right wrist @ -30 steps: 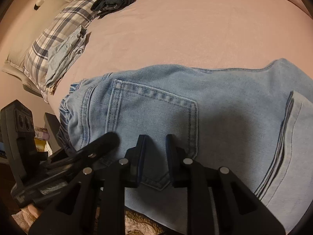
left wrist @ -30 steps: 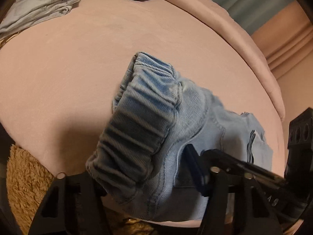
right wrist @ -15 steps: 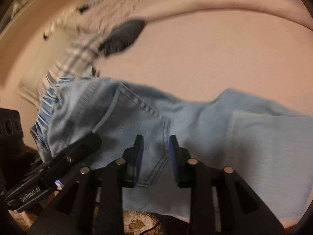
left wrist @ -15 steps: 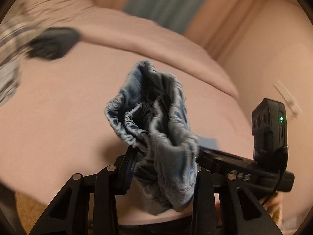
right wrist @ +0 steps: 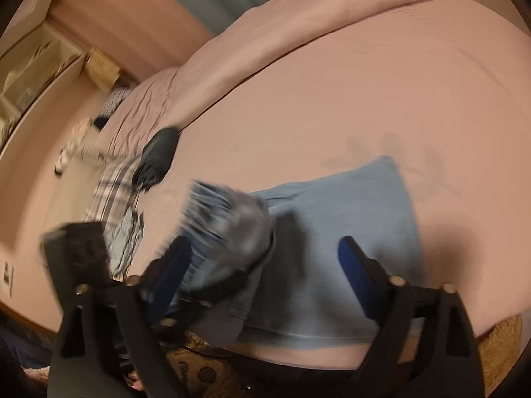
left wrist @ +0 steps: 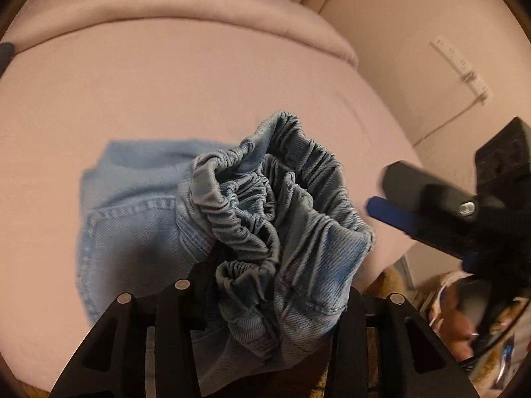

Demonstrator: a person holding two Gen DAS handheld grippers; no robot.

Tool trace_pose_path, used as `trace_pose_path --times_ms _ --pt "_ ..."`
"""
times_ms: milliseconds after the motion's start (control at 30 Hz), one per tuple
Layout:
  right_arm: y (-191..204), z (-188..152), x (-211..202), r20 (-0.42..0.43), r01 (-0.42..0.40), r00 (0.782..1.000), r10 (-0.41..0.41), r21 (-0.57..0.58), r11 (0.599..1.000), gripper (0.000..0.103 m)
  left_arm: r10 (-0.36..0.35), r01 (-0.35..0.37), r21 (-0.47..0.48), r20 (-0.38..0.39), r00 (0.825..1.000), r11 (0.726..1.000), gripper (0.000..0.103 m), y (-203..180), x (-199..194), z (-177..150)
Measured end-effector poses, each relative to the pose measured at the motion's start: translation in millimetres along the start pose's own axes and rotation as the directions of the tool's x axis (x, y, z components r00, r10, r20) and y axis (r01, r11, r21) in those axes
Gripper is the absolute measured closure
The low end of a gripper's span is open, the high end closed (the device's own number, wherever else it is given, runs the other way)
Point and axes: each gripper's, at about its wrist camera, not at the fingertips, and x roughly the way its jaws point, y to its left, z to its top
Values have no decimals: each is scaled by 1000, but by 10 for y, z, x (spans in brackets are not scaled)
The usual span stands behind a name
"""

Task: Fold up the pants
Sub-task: 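Lift the cuffs with the left gripper and fold them over toward the waistband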

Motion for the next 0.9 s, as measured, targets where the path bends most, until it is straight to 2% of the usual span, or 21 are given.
trace_pose_path --times_ms 100,133,233,367,400,433,500,533,600,700,767,833,900 --pt "-213 -57 -57 -20 -10 1000 12 66 998 10 4 -4 16 2 1000 1000 56 -42 28 35" --pt "-251 -85 -54 -27 -12 1000 14 79 997 10 -6 6 16 0 1000 1000 51 -34 13 44" --pt "-315 -136 -46 -49 -16 999 22 109 994 8 -27 27 19 -6 1000 999 49 -11 -14 93" --pt "-277 -129 -33 -67 -21 997 27 88 996 7 -43 43 13 -11 999 999 48 20 -71 63" --pt "-288 -129 -32 -73 -26 997 32 85 996 7 -48 48 10 -8 999 999 45 38 -69 76" --pt "-272 -130 -33 -75 -30 997 37 85 996 7 -66 66 6 -10 998 998 29 37 -32 90" --pt "-262 -104 -22 -71 -28 997 34 87 996 6 -178 177 -25 -28 984 984 5 63 -31 87" --pt "-258 -102 -43 -65 -25 997 31 93 995 6 -235 233 -51 -27 972 971 4 65 -30 88" --pt "-248 -98 -64 -57 -42 997 47 96 994 6 -243 241 -61 -12 970 968 4 51 -38 81" --pt "-228 -113 -50 -64 -19 998 25 87 996 6 -151 150 -16 -10 989 988 4 40 -100 75" --pt "-252 -137 -34 -73 16 997 -9 88 996 6 -49 49 6 13 999 999 4 87 -197 52" --pt "-241 -174 -12 -87 44 996 -37 87 995 6 47 -47 0 45 998 999 4 192 -320 7" --pt "-179 -210 34 -99 50 994 -44 61 997 6 127 -126 -32 59 990 992 4 348 -413 -38"
